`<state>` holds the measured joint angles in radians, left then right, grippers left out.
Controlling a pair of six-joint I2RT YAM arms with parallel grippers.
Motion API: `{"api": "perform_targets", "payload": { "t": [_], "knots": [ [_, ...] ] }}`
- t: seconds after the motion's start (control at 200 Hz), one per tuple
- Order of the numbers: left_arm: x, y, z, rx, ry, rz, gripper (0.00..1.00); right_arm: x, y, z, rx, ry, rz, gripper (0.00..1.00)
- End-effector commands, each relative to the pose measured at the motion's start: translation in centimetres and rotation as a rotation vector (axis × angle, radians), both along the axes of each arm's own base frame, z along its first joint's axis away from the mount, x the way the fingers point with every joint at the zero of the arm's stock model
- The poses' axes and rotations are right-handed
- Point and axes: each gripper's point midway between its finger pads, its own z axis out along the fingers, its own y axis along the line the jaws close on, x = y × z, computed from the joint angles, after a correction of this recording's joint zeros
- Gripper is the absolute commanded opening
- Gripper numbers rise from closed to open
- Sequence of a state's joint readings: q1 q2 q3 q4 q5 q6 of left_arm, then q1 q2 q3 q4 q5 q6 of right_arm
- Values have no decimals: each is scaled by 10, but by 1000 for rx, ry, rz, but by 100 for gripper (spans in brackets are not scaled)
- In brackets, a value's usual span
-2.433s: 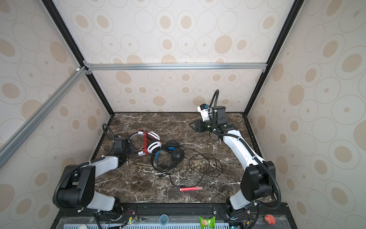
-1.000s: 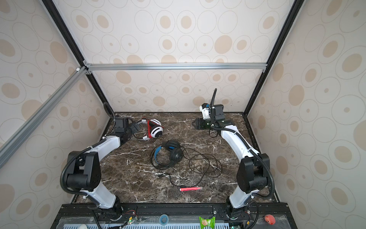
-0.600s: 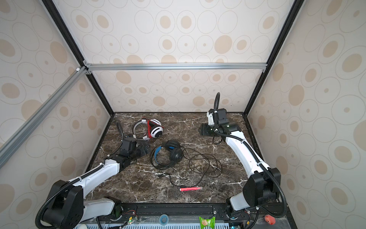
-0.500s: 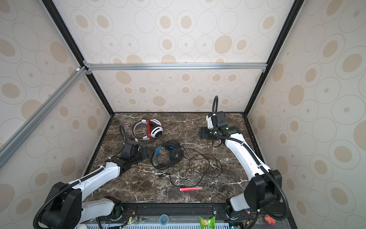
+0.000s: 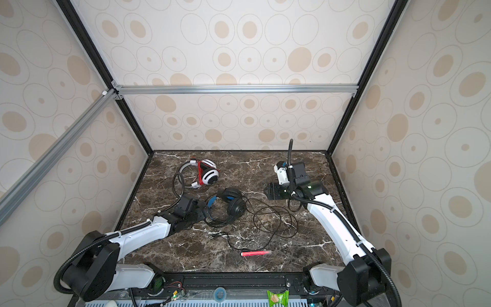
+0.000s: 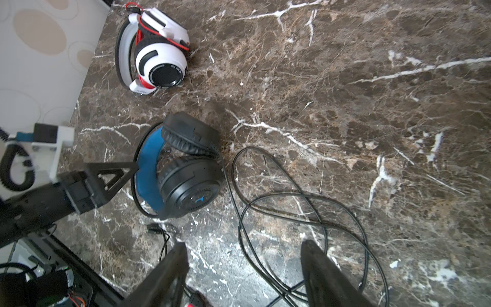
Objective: Wrap the headphones
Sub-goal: 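Move the left gripper toward the black-and-blue headphone while the right gripper holds back, then grasp the black-and-blue headphone headband with the left gripper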
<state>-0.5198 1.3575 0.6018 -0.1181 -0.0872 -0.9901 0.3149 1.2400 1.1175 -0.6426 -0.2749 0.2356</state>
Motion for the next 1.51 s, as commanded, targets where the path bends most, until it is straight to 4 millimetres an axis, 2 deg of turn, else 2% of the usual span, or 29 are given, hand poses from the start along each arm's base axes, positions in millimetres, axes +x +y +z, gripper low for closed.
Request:
{"api": "perform_targets", "payload": {
  "t": [0.0, 0.105, 0.205, 0.285, 0.59, 0.76, 0.88, 0.955, 1.055, 1.205, 1.285, 1.325, 1.395, 1.5],
  "knots": [
    [13, -13, 5, -7, 6, 29, 93, -12, 8, 0, 30, -6, 67, 70],
    [15, -19, -4, 13, 34, 33, 86, -18, 9, 3, 36, -18, 94, 70],
    [16, -16, -12, 34, 50, 63, 81, -18, 8, 3, 18, -37, 105, 70],
    [16, -18, -17, 33, 61, 61, 79, -16, 8, 3, 15, -46, 104, 70],
    [16, -31, -38, 69, 152, 57, 60, -6, 6, 1, 11, -51, 71, 69],
    [10, -32, -32, 164, 169, 44, 59, -7, 2, -2, -6, -50, 57, 69],
    [3, -32, -31, 182, 181, 47, 65, -8, 2, -2, -4, -59, 59, 69],
    [-2, -34, -33, 185, 191, 43, 69, -9, 3, -2, -3, -60, 68, 69],
    [-8, -35, -40, 197, 216, 43, 69, -11, 2, 2, -6, -69, 75, 68],
    [-12, -36, -49, 191, 234, 55, 49, -11, 0, 11, -6, -128, 74, 69],
    [-12, -37, -47, 177, 223, 58, 44, -12, 2, 11, 0, -124, 87, 69],
    [-12, -36, -44, 179, 214, 62, 39, -13, 5, 11, 11, -119, 98, 69],
    [-8, -33, -37, 192, 189, 67, 23, -15, 8, 12, 28, -116, 112, 69],
    [1, -29, -22, 226, 150, 63, 13, -20, 12, 11, 53, -123, 138, 69]
  ]
}}
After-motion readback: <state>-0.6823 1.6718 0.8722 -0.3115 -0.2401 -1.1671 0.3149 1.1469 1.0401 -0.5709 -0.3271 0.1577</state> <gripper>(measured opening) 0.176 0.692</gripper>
